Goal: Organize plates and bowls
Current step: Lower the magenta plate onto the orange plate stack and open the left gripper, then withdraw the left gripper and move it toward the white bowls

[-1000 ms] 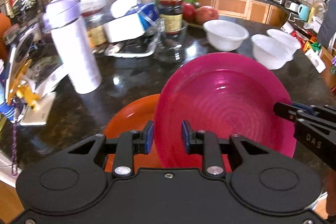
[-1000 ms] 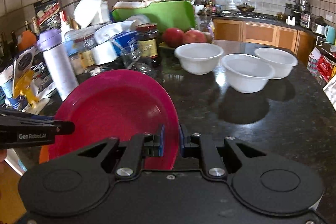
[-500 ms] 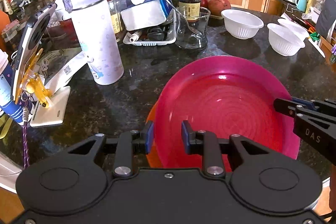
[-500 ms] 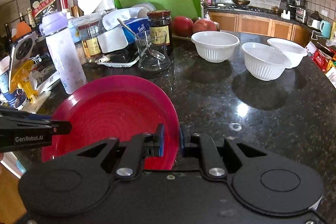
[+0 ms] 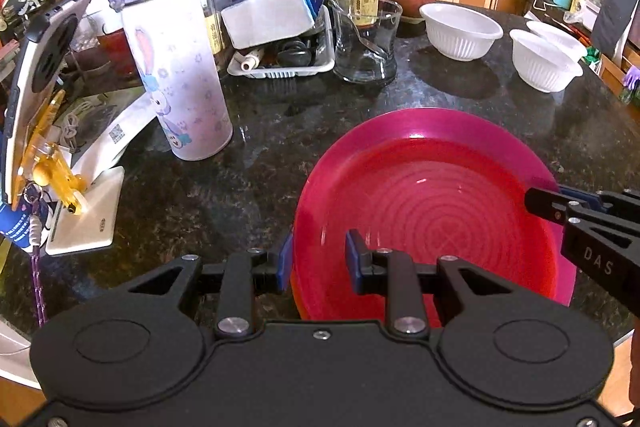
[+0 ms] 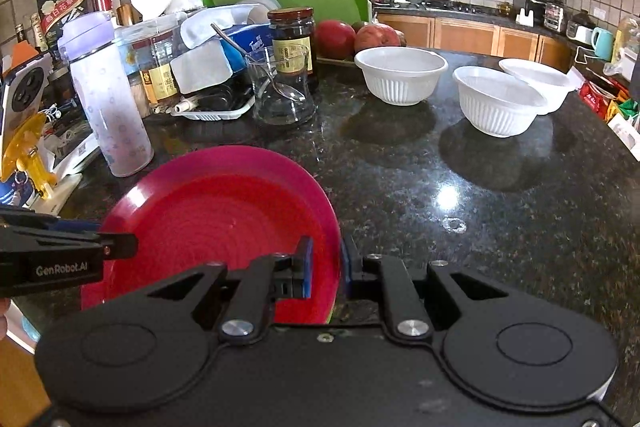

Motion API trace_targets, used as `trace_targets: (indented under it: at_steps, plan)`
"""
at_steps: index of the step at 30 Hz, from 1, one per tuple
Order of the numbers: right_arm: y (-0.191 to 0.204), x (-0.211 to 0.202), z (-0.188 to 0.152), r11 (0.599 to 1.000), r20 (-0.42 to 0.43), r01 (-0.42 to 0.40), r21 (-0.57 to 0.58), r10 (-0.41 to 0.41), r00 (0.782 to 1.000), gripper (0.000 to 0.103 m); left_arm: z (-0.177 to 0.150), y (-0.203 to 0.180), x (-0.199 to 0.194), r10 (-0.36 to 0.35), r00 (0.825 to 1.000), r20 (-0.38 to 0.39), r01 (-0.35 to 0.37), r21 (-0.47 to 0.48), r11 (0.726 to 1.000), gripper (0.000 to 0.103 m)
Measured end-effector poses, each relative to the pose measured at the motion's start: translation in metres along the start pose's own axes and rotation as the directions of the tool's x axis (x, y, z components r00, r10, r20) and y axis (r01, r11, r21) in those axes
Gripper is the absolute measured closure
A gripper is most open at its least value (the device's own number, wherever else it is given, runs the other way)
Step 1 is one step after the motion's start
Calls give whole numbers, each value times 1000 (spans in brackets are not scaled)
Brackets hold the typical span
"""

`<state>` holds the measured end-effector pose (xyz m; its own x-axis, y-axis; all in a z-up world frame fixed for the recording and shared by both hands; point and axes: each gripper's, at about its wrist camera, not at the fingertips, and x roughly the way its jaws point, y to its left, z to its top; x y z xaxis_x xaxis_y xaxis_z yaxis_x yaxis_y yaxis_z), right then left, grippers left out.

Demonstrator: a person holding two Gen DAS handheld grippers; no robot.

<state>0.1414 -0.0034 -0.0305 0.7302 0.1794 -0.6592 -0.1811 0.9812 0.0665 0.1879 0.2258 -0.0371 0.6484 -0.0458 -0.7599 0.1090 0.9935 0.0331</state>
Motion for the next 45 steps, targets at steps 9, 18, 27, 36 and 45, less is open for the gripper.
trace_targets:
  at_steps: [9,18,27,36,45]
  plan:
    - [5,-1,-2,1000,19,9,-1,-9,1000,78,-2,-3,-4,-10,999,36,9,38,999,59]
    - [4,-8,-4,1000,40,27,9,-27,999,72,-2,-5,-9,-5,998,67,2,48,999,53]
    - [6,-15,-9,999,55,31,20,-32,998,57,-7,-12,-16,-11,996,94,6,58,998,38]
    - [1,-25,-14,998,82,34,49,-38,996,46,-10,-25,-25,34,988,151,-48,87,995,31]
    - [-9,-34,-22,993,98,61,104,-71,993,43,-8,-31,-29,24,987,160,-37,81,996,31]
